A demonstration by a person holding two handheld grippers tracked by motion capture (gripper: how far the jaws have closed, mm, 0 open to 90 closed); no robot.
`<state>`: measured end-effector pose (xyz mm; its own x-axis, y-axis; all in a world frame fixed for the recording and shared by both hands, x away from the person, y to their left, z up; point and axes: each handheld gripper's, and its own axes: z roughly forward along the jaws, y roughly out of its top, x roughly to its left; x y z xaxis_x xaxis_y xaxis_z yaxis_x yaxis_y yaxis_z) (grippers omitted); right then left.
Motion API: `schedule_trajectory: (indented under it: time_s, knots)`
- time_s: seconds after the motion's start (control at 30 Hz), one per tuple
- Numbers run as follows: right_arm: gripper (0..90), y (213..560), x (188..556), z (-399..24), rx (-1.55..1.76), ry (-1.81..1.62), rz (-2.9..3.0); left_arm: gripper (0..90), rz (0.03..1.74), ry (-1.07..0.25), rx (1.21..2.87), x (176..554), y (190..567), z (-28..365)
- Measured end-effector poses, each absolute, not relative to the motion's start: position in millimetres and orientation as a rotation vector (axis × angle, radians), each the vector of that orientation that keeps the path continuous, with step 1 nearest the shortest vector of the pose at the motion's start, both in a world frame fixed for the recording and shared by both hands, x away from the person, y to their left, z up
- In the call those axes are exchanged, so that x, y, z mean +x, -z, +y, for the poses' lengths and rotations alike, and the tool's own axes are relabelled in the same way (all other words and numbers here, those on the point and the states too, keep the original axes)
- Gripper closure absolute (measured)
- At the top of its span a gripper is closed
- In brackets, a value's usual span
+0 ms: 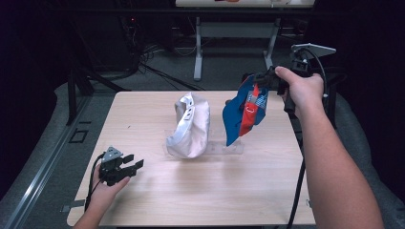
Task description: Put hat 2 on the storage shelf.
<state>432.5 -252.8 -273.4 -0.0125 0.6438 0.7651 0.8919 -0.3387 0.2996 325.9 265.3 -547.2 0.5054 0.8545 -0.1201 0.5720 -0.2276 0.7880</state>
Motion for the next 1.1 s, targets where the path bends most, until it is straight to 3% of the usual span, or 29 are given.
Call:
schedule_trajectory:
  time_s: [0.47, 1.1]
  knots:
    - [78.2, 291.2, 439.8, -243.6, -2.009, 1.234, -1.612, 48.4, 1.171, -0.435, 1.923, 326.5, 547.0, 264.8]
    - [78.2, 287.9, 438.0, -241.8, -2.057, 1.249, -1.587, 48.4, 1.171, -0.435, 1.917, 326.0, 546.1, 265.2]
